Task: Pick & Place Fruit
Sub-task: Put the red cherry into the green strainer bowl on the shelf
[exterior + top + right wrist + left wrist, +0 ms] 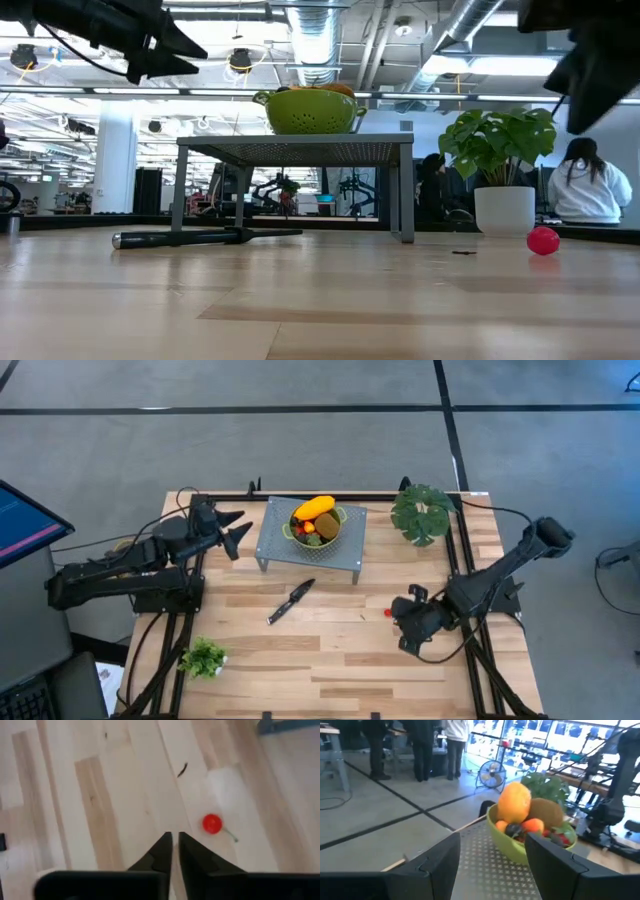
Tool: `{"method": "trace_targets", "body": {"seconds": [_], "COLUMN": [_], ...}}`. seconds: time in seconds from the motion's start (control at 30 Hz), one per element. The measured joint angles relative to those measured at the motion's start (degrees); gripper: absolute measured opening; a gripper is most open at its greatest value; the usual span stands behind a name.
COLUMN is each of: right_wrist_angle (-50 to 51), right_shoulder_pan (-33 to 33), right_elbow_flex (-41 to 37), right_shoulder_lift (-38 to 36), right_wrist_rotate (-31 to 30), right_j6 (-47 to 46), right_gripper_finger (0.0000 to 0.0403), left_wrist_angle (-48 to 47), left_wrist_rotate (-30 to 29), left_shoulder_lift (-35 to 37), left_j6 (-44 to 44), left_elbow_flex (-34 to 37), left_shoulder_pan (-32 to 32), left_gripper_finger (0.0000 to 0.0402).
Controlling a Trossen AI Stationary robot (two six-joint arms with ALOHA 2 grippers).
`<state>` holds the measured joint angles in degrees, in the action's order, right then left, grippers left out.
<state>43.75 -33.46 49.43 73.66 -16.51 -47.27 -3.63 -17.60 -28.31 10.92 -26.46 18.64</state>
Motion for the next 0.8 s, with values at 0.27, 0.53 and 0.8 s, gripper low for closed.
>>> {"method": "trace_targets", "body": {"seconds": [0.27,0.53,0.8], "right_wrist_angle": [0.5,-0.5,-8.2], "right_shoulder_pan": [1.4,7.4,11.3], "right_elbow_flex": [0.0,0.0,-5.3], "right_shoulder_lift": [7.5,11.9,12.9], "right_wrist_rotate": [0.1,3.5,6.0], "right_j6": [0.5,7.0,10.4], "right_gripper_finger": [0.0166,0.0258,0.0245], "left_wrist_angle": [1.6,1.5,1.5], "left_wrist_rotate": [0.0,-0.1,-0.1], "left_shoulder_lift": [0.0,-1.3,-2.1], "left_j6": [0.0,0.0,0.0], "left_elbow_flex": [0.0,0.0,0.0], "left_shoulder_pan": [-1.2,-2.9,-3.0], "left_gripper_finger": [0.0218,0.0218,0.0218]}}
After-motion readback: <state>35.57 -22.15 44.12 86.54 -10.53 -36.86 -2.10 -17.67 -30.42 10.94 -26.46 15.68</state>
